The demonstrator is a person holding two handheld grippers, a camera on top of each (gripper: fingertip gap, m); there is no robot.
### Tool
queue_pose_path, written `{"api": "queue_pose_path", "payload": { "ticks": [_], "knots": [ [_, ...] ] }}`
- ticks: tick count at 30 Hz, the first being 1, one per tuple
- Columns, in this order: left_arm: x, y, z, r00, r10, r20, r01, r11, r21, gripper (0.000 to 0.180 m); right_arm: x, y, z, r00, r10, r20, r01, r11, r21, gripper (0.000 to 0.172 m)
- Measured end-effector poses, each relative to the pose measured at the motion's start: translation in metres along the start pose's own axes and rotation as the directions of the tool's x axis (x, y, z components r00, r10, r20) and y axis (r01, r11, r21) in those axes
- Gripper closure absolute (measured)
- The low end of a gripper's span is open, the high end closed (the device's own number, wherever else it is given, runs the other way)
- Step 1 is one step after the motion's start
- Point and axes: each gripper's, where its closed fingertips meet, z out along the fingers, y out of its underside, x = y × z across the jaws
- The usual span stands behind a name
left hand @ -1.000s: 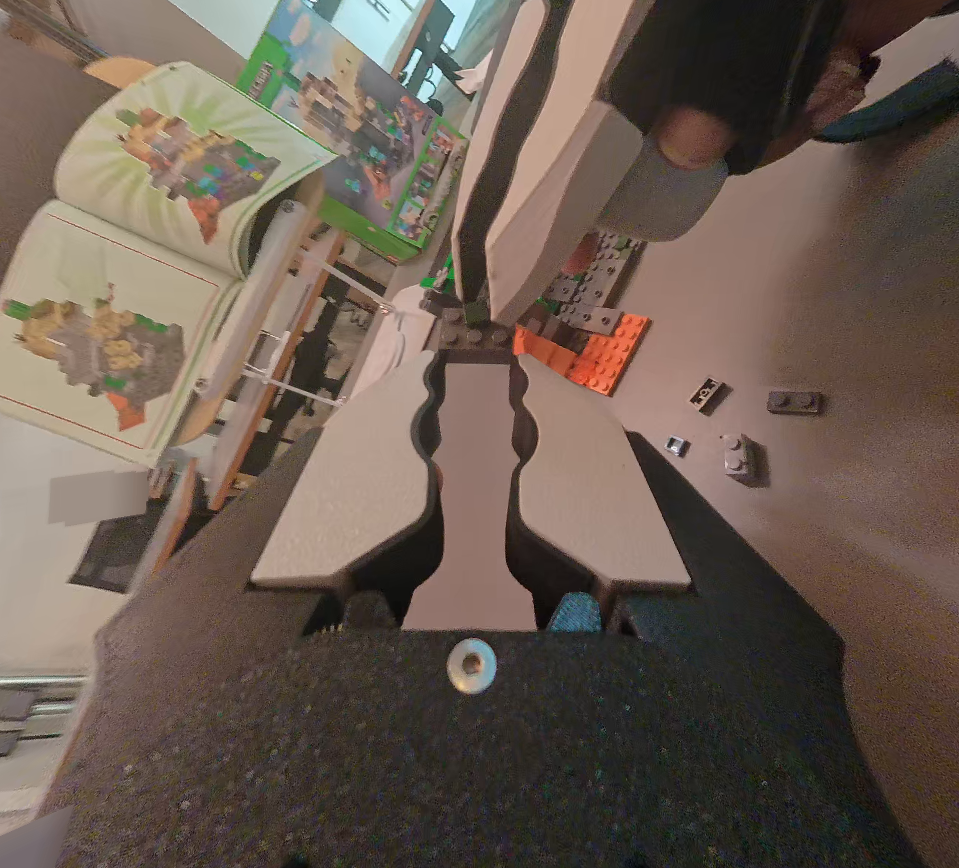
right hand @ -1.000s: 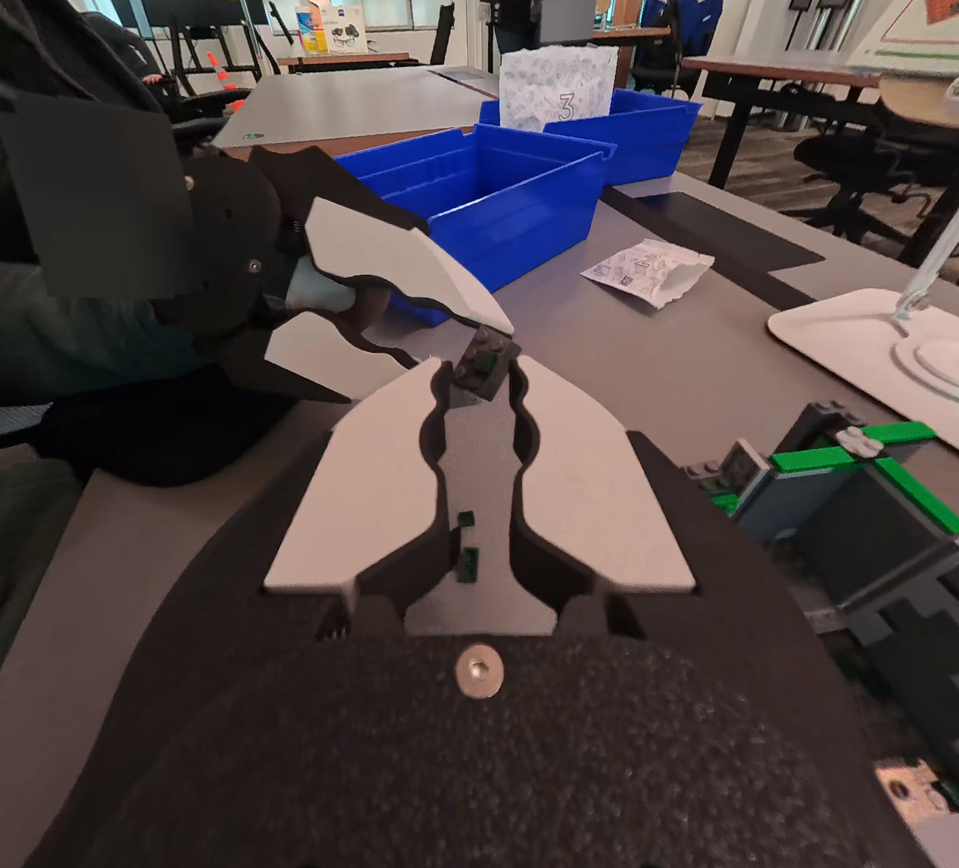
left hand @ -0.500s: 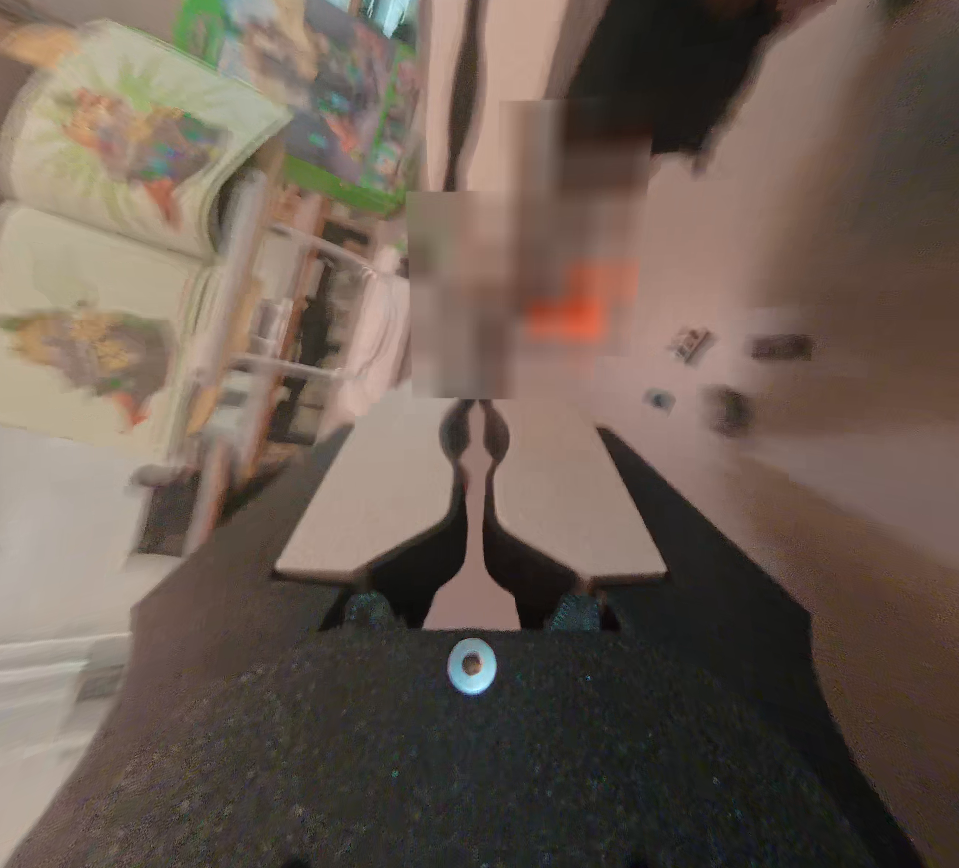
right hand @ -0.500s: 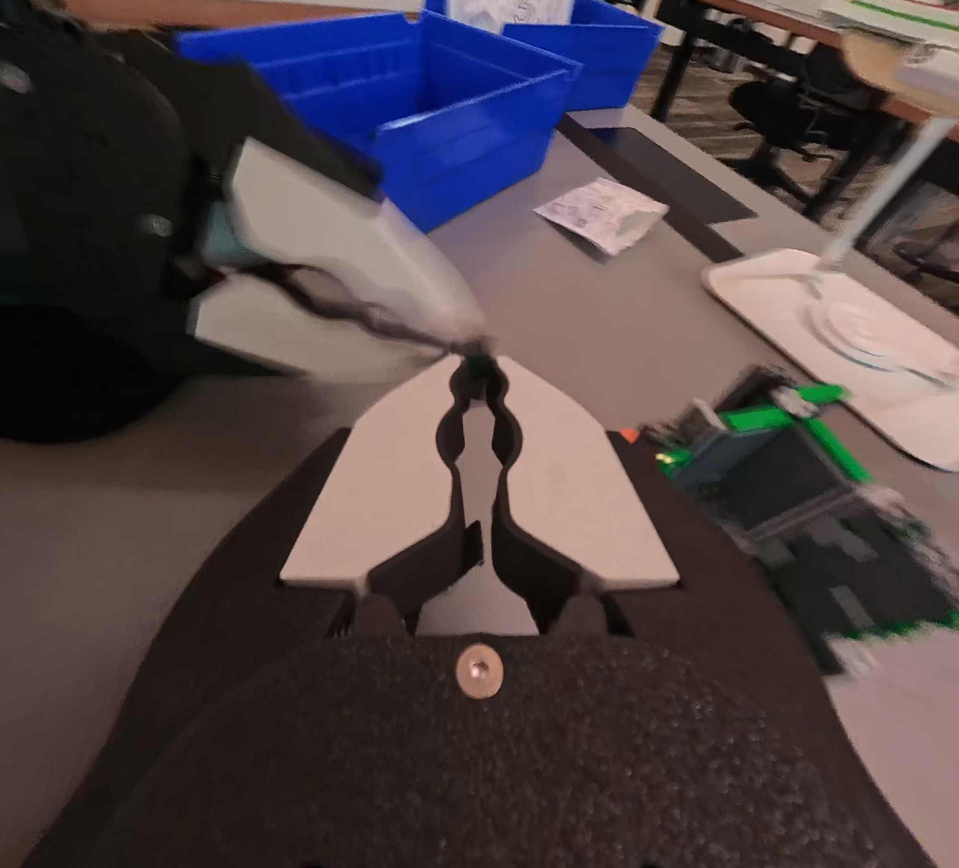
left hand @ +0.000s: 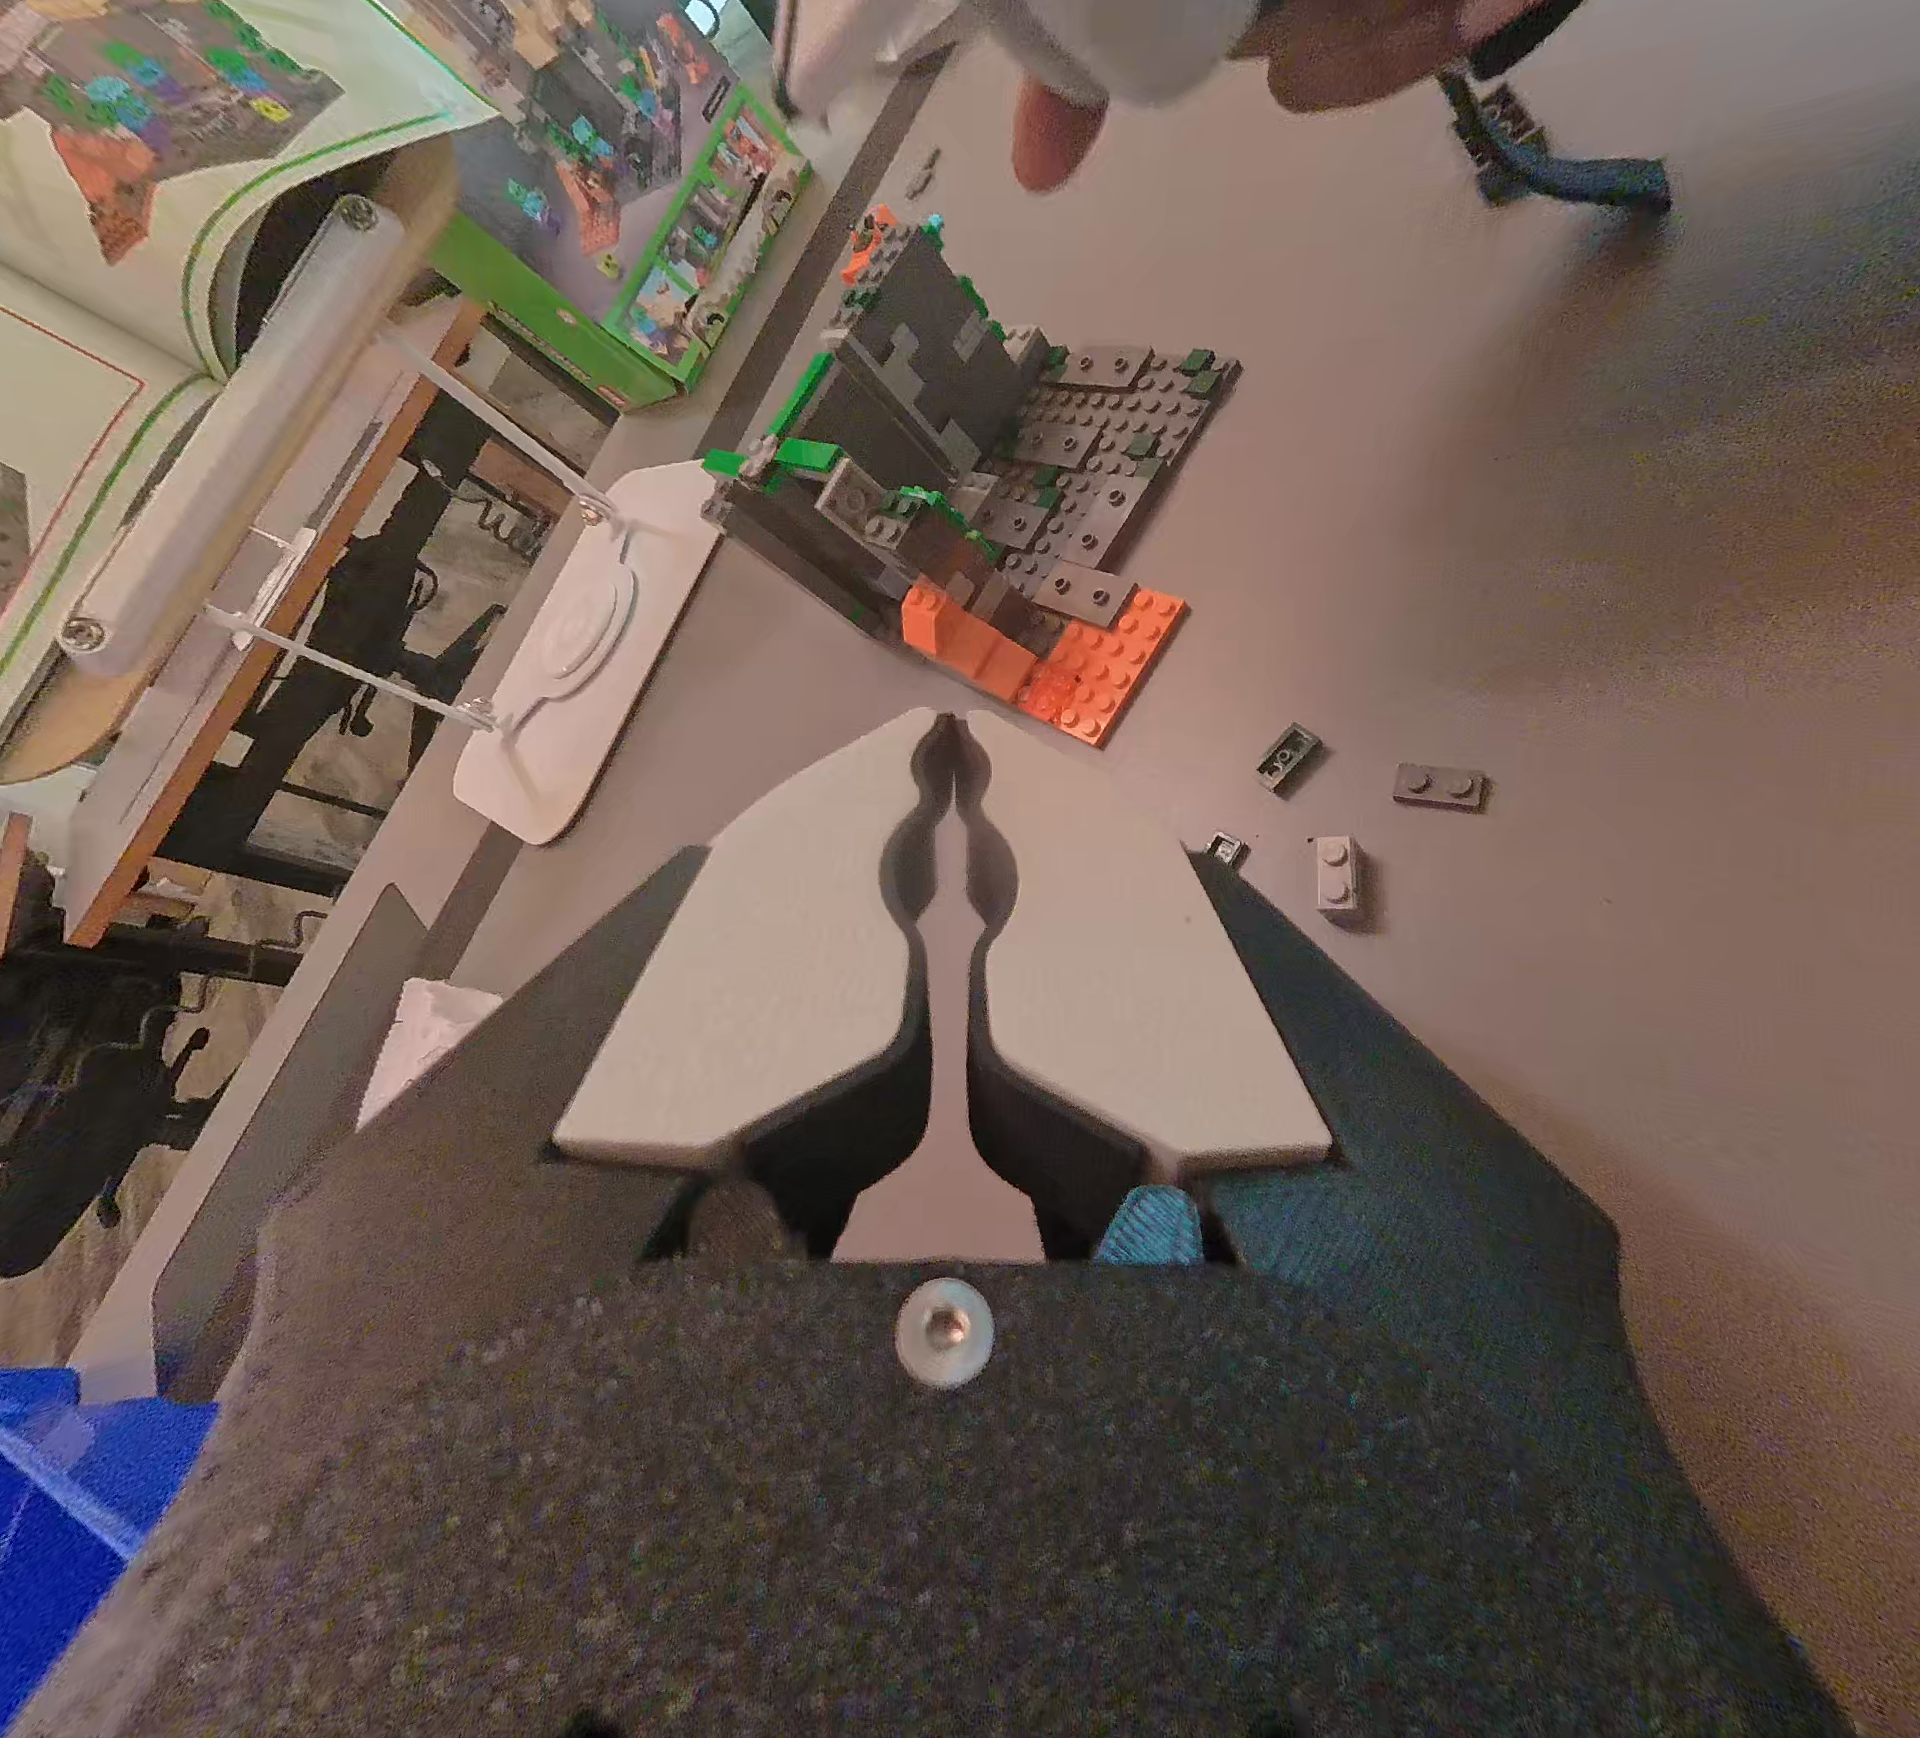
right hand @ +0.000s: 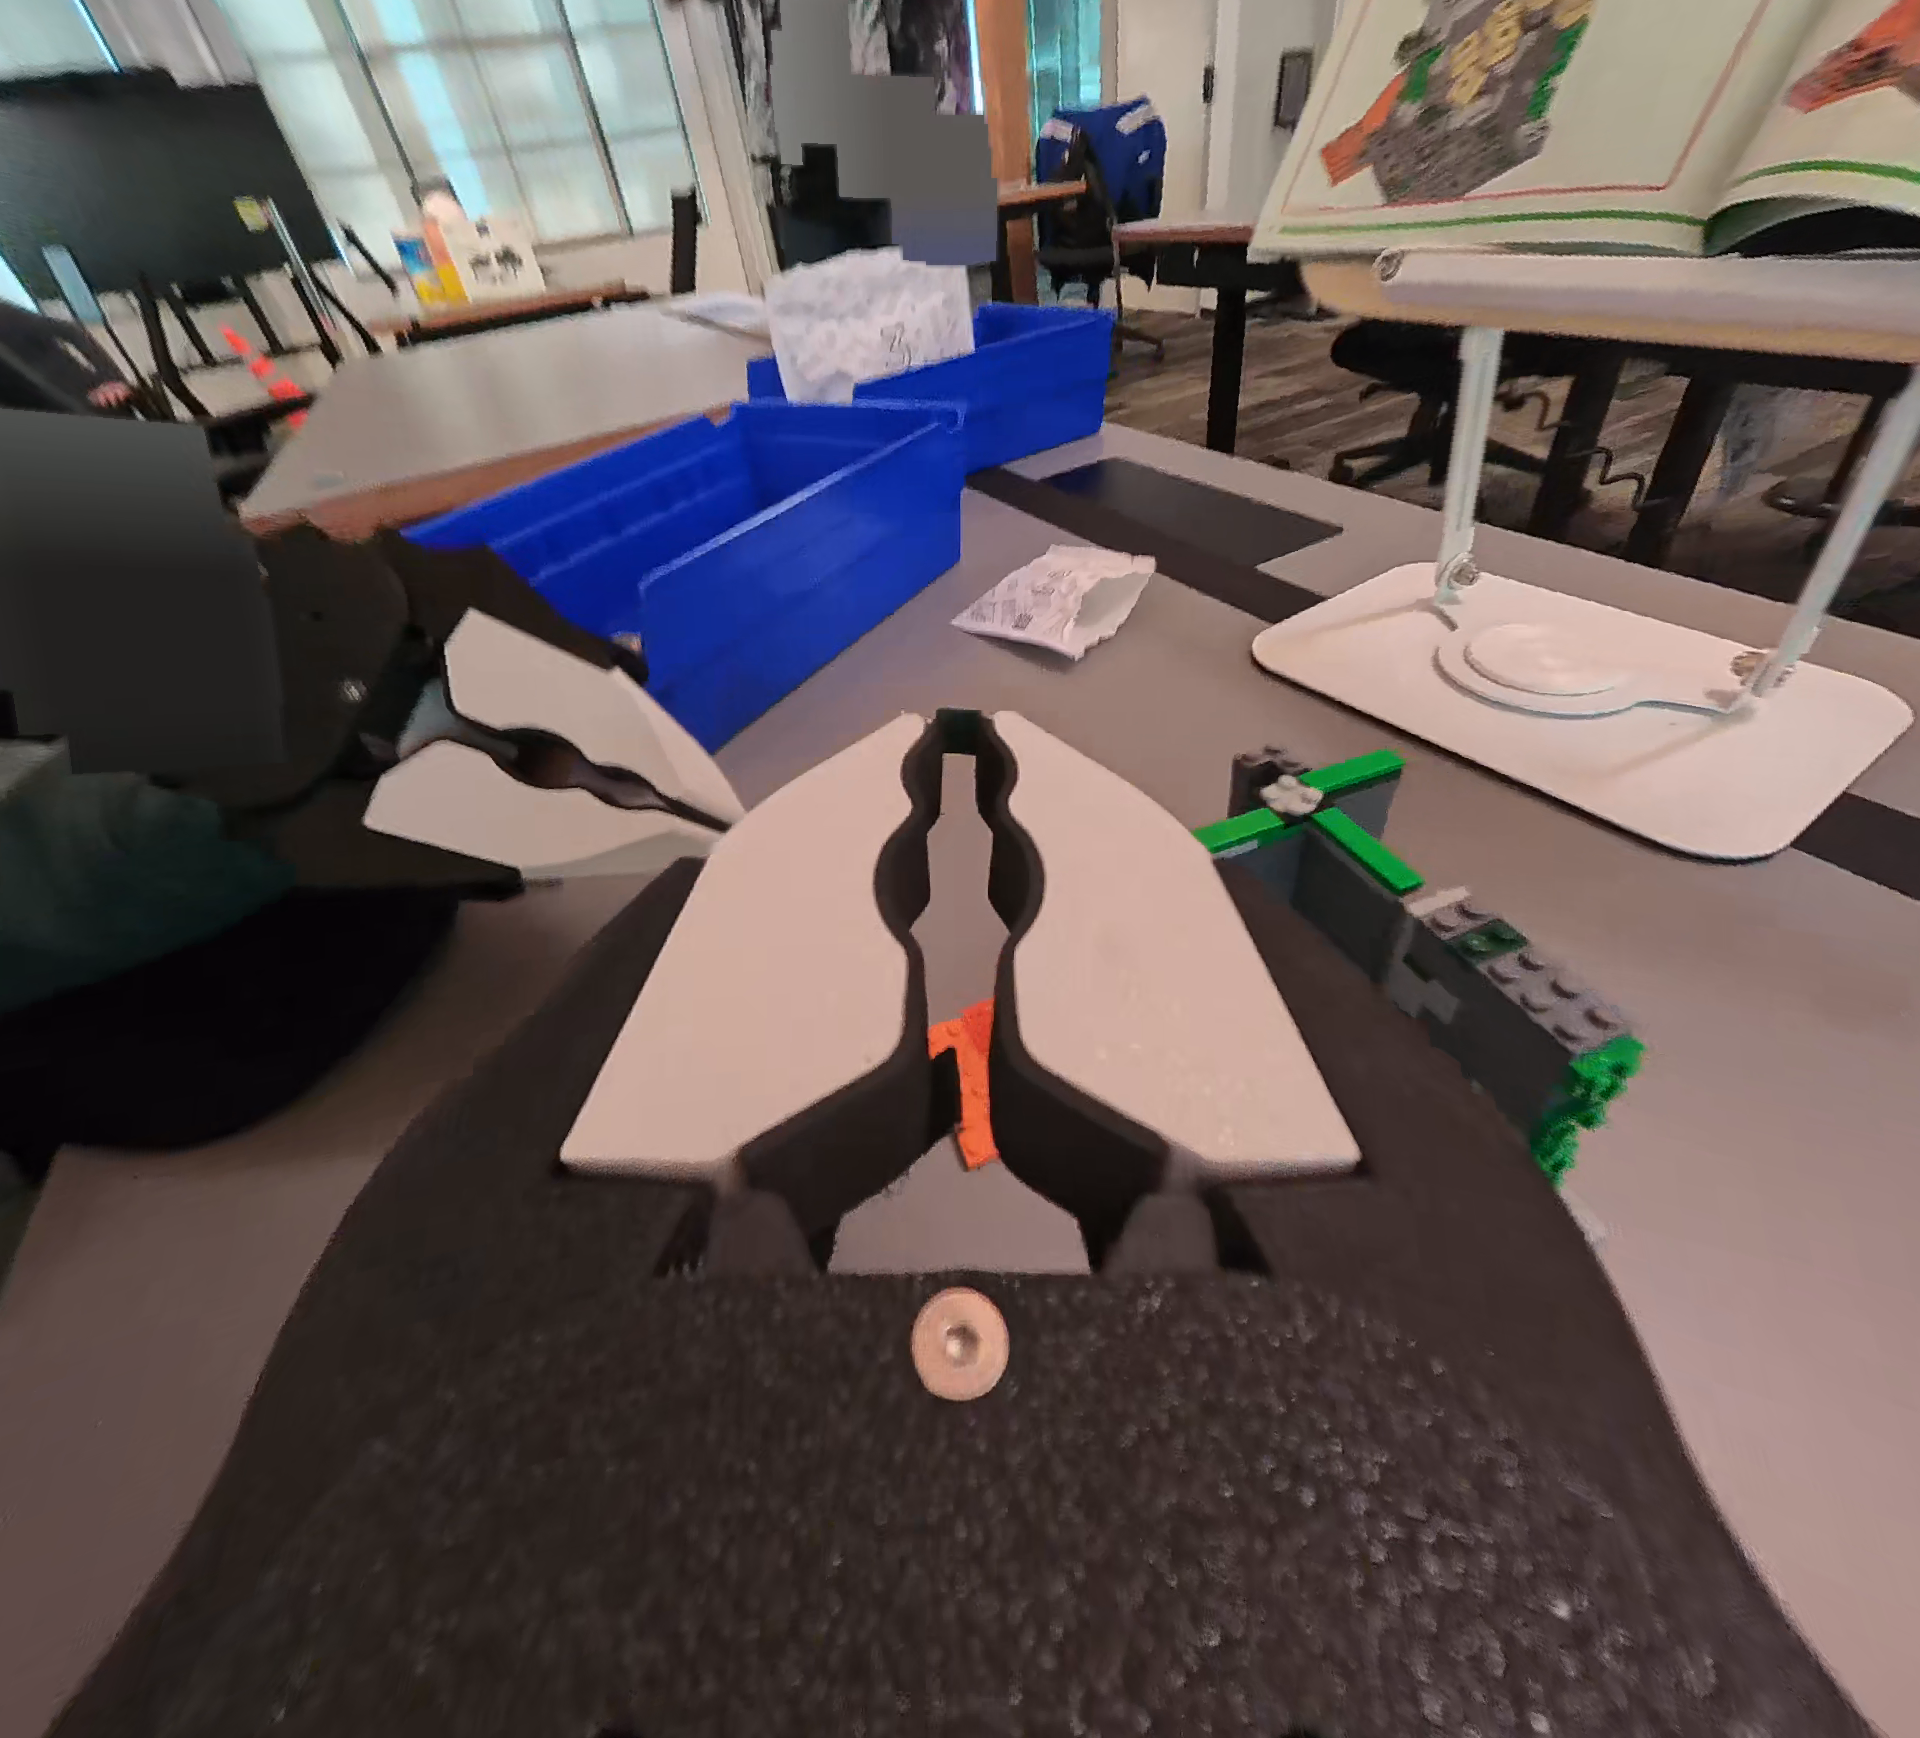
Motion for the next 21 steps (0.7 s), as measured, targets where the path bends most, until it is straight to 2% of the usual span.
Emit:
{"api": "queue_pose_path", "payload": {
  "ticks": [3,6,10,14,16,19,21],
  "knots": [
    [0.000,0.003,0.004,1.000,-0.004,0.005,0.004,1.000,-0.004,0.180,0.005,-0.006,-0.006,0.998,0.051,0.041,-0.052,0.998,0.029,0.165],
    [0.001,0.002,0.005,1.000,-0.025,-0.006,0.025,0.999,0.021,0.180,-0.008,-0.003,-0.006,0.989,0.004,0.148,-0.007,1.000,0.021,0.165],
    [-0.001,-0.009,0.003,0.999,-0.035,0.005,0.034,0.995,0.094,0.162,-0.024,0.011,0.000,0.971,-0.010,0.240,0.016,1.000,-0.025,0.165],
    [-0.004,-0.032,-0.007,0.989,0.081,0.126,-0.107,0.970,0.217,0.159,-0.037,0.021,0.007,0.952,0.030,0.304,-0.009,0.998,-0.069,0.165],
    [0.000,-0.044,-0.013,0.969,0.159,0.186,-0.206,0.942,0.264,0.157,-0.049,0.024,0.010,0.926,0.097,0.365,-0.073,0.994,-0.081,0.165],
    [0.003,-0.053,-0.017,0.913,0.288,0.290,-0.366,0.893,0.264,0.157,-0.069,0.024,0.013,0.856,0.227,0.465,-0.196,0.974,-0.115,0.165],
    [0.006,-0.055,-0.018,0.892,0.325,0.315,-0.411,0.872,0.264,0.158,-0.079,0.025,0.014,0.808,0.289,0.513,-0.249,0.957,-0.146,0.165]
  ]
}}
